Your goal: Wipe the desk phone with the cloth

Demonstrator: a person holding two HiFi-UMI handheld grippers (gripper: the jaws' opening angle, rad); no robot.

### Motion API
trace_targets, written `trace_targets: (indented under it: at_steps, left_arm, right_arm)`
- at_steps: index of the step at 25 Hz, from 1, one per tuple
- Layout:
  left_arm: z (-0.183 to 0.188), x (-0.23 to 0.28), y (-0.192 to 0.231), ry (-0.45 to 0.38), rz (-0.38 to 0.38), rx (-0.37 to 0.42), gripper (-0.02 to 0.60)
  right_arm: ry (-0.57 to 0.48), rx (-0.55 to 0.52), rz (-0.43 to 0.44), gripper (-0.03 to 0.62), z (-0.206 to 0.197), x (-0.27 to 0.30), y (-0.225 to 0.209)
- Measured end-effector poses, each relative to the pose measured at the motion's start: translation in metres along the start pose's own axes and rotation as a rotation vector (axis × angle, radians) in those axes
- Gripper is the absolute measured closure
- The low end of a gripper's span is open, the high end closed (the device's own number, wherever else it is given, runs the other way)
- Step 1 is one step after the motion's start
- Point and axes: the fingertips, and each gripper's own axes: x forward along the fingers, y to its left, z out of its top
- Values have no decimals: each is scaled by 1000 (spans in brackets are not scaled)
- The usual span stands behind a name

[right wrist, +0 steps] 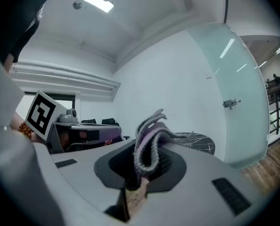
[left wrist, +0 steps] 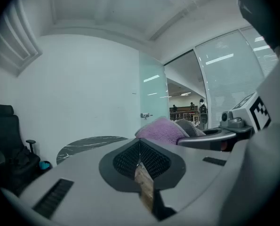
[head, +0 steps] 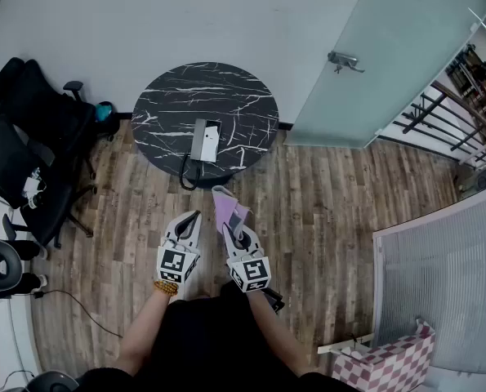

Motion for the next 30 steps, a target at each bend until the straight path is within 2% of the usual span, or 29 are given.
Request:
trace_targets:
  at_steps: [7, 10, 14, 18, 22, 30]
  left_arm:
    - [10, 50, -10, 14, 62, -16, 569]
    - [17, 64, -11, 8, 79, -19, 569]
    - [14, 76, -3, 27, 89, -32, 569]
    - [3, 98, 28, 25, 89, -55, 569]
    - [-10, 132, 66, 13, 70, -78, 569]
    - [-12, 173, 165, 59, 28, -107, 569]
  right_arm:
    - [-7, 14, 73, 540, 23, 17, -62]
    - [7, 33, 127, 539, 23, 27, -79]
    - [33, 12, 136, 539, 23, 42, -92]
    - [50, -39, 118, 539, 25, 74, -102]
    - [78, -111, 24, 539, 26, 116, -126]
    - [110, -110, -10, 539, 44, 213, -137]
